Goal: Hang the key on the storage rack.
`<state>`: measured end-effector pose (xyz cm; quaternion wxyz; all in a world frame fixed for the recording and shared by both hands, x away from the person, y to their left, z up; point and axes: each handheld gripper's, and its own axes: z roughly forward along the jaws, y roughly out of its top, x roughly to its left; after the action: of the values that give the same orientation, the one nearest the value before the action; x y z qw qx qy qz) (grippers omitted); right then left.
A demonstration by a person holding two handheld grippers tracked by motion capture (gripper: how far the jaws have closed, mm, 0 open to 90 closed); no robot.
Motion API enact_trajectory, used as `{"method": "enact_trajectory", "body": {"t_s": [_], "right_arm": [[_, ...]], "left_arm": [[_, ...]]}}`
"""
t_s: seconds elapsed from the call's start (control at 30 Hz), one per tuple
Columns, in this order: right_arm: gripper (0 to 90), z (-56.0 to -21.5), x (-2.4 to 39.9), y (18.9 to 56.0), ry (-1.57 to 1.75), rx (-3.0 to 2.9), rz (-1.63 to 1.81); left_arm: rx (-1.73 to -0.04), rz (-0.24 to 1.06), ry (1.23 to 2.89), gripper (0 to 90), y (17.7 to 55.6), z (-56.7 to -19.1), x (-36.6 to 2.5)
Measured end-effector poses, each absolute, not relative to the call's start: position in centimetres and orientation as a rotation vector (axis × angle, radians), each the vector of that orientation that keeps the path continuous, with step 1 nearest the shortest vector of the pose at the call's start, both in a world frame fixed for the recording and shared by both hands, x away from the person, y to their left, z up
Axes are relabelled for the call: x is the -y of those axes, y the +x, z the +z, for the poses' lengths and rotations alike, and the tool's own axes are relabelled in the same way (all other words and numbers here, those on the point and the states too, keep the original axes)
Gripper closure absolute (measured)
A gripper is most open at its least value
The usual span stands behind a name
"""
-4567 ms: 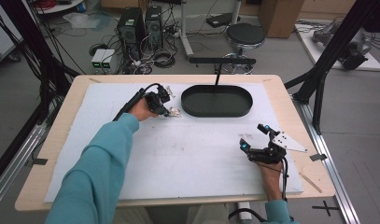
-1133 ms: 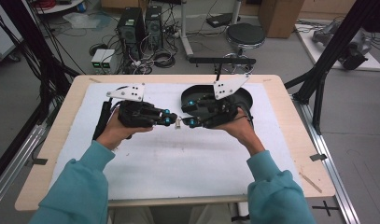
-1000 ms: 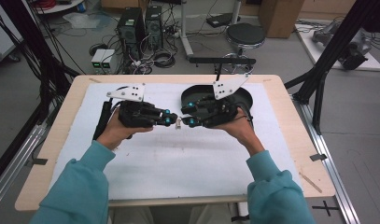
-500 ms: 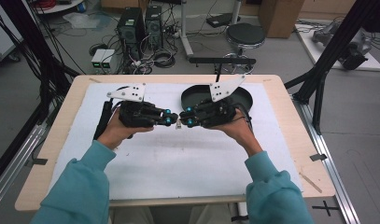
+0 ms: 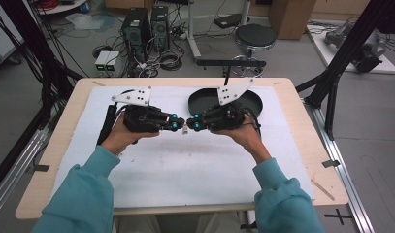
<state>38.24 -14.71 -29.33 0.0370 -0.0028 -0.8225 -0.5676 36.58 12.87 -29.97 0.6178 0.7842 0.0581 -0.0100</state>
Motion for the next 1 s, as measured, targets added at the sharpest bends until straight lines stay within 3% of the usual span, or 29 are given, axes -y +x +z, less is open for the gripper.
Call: {"method": "enact_trajectory", "body": {"t_s": [0.5, 0.53, 0.6, 0.67, 0.77, 1.0], "right_arm": [[89.0, -29.2, 14.8, 38.3, -0.081, 2.529, -1.714], [89.1, -29.2, 14.9, 38.3, -0.087, 2.539, -1.719], [89.0, -29.1, 15.0, 38.4, -0.097, 2.541, -1.716], [89.1, -29.0, 15.1, 38.5, -0.114, 2.535, -1.715], [89.1, -28.8, 15.3, 38.6, -0.149, 2.547, -1.709], [89.1, -27.7, 16.1, 39.3, -0.207, 2.563, -1.72]], "left_arm": [[-0.135, 0.003, 1.785, 87.2, 36.9, -30.5, -12.9], [-0.149, 0.021, 1.779, 83.3, 36.9, -30.6, -12.9], [-0.201, 0.026, 1.788, 67.2, 37.0, -30.7, -13.1], [-0.2, 0.054, 1.767, 61.1, 37.1, -30.7, -13.4], [-0.229, 0.081, 1.735, 41.2, 37.1, -30.7, -14.0], [-0.345, 0.187, 1.76, 3.9, 36.6, -30.6, -16.2]]}}
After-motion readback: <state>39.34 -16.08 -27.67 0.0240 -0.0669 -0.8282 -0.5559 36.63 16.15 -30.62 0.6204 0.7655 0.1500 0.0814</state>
